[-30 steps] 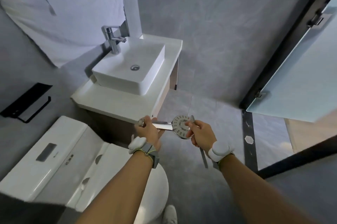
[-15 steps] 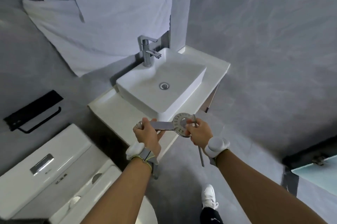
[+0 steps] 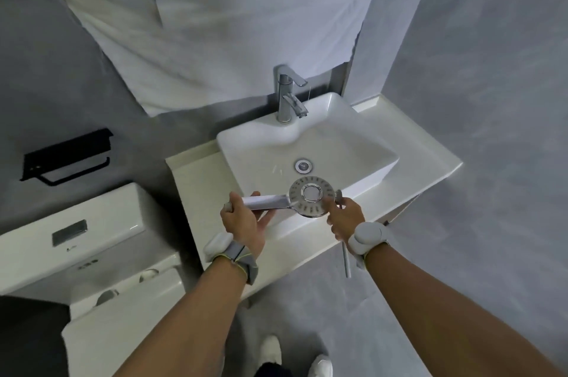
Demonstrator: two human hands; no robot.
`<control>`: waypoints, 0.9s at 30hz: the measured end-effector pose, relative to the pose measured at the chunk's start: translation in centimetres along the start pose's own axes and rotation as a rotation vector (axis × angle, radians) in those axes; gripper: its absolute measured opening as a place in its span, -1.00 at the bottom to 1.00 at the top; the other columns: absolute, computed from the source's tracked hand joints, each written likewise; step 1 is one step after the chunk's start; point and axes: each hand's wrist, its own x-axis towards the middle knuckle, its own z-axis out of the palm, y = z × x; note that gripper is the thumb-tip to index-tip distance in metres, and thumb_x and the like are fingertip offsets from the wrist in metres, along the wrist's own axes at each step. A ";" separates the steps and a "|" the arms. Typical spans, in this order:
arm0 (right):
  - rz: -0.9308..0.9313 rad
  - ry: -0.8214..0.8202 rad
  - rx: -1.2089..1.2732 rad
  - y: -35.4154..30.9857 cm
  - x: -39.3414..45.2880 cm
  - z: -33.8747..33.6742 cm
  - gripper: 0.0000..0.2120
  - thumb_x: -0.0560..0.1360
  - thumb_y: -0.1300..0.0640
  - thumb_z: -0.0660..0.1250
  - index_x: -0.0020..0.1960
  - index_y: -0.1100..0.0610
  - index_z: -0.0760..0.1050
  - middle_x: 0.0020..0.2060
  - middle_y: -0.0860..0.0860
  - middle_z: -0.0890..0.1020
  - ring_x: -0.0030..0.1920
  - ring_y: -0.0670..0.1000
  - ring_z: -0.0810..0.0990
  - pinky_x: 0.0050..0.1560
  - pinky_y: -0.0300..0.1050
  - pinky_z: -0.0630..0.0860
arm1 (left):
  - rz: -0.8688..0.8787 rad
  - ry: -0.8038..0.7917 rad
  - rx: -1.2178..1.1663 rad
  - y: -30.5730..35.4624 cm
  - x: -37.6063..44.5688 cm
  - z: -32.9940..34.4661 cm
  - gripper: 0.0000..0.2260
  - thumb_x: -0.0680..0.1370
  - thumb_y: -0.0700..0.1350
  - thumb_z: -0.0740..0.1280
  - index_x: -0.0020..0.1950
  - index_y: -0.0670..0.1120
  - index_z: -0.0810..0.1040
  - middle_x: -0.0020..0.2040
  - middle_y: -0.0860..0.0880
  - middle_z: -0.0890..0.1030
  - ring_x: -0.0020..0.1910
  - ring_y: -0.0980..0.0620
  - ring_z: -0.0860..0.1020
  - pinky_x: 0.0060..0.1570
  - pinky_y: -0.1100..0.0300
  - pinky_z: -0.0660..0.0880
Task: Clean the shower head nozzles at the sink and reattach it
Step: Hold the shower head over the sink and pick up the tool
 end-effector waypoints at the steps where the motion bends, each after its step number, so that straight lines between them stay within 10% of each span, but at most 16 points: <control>1: 0.022 -0.039 0.023 -0.2 0.3 0.1 -0.70 0.57 -0.07 0.27 0.10 0.17 0.42 -0.36 0.11 0.47 -0.54 0.00 0.30 -0.50 -0.26 0.21 | -0.009 -0.003 -0.007 0.0 0.2 0.1 -0.60 0.69 0.03 0.13 0.39 -0.23 0.30 0.24 -0.34 0.54 0.24 -0.29 0.55 0.09 -0.28 0.54; 18: 0.109 -0.074 0.100 -7.8 15.0 3.1 -0.70 0.65 0.01 0.09 0.11 0.24 0.40 -0.36 0.12 0.44 -0.54 0.00 0.27 -0.57 -0.29 0.21 | -0.139 -0.188 0.229 3.9 11.9 6.7 -0.88 0.51 -0.28 0.40 -0.01 -0.32 0.62 -0.06 -0.24 0.69 -0.08 -0.20 0.65 -0.12 0.01 0.66; 27: 0.104 -0.182 -0.072 -9.5 20.4 2.4 -0.76 0.62 0.07 0.15 0.13 0.24 0.40 -0.41 0.06 0.36 -0.53 0.02 0.33 -0.59 -0.31 0.26 | 0.022 -0.350 1.249 3.1 14.0 9.9 -0.78 0.51 0.00 0.39 0.01 -0.12 0.69 -0.29 -0.14 0.71 -0.39 -0.03 0.67 -0.45 0.27 0.51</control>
